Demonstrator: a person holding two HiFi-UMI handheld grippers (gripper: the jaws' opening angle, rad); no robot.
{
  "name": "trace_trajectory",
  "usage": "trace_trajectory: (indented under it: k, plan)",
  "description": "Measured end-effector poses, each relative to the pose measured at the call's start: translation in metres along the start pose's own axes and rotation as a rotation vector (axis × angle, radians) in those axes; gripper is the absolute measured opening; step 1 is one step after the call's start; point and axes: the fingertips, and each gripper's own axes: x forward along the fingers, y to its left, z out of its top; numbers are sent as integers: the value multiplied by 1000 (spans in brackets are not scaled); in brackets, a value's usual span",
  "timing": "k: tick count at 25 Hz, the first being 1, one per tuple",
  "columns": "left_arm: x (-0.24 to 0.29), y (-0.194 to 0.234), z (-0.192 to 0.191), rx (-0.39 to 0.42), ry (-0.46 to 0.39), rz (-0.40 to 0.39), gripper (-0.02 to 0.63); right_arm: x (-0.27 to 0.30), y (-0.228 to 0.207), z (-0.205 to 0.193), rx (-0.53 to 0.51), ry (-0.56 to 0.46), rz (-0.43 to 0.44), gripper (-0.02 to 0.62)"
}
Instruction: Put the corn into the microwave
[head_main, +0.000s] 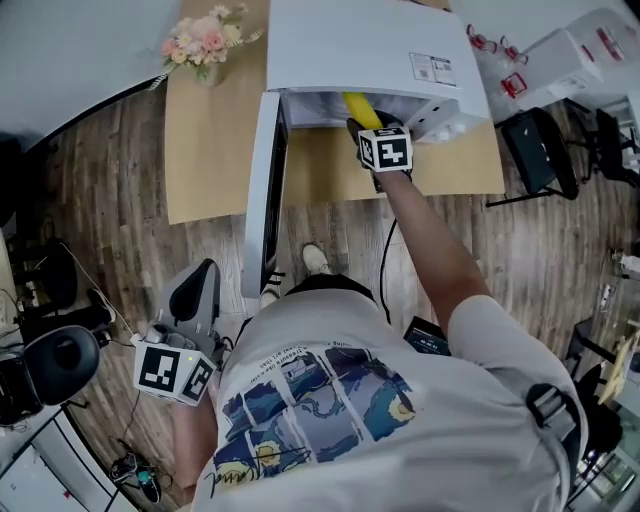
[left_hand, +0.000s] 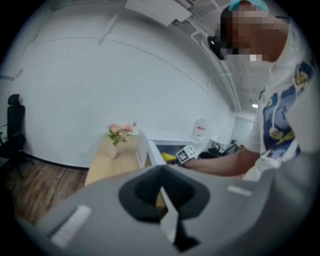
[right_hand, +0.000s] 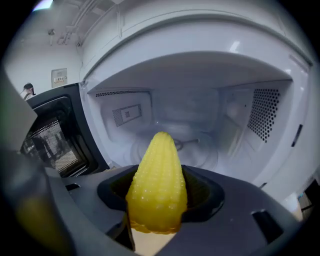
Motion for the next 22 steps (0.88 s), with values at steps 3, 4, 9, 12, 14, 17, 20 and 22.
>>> trace_trajectory:
  k: [3,4,9,12,14,17,20,22]
  plan:
    - [0,2,-2,-12,6,39,9,19,-2,7,-13,5,3,252]
    - [0,3,-2,-15,8,50,9,24,-3,10,-21,5,3,252]
    - [0,7,-5,-30,15,94,9,45,-5,24,-58,-1,1,252]
    - [-1,9,-5,-38,19,113,9,54,-4,29,-81,3,1,252]
    - [-2,10,-5,-43,22,123,9,59,-2,31,-108,14,1,252]
    - [-2,11,-5,-44,30,129,9,67,2,31,-143,25,5,252]
    - [1,12,-6,-43,37,131,9,74,0,29,-152,34,5,252]
    - [3,13,-7,-46,41,131,9,78,0,28,-148,40,10,252]
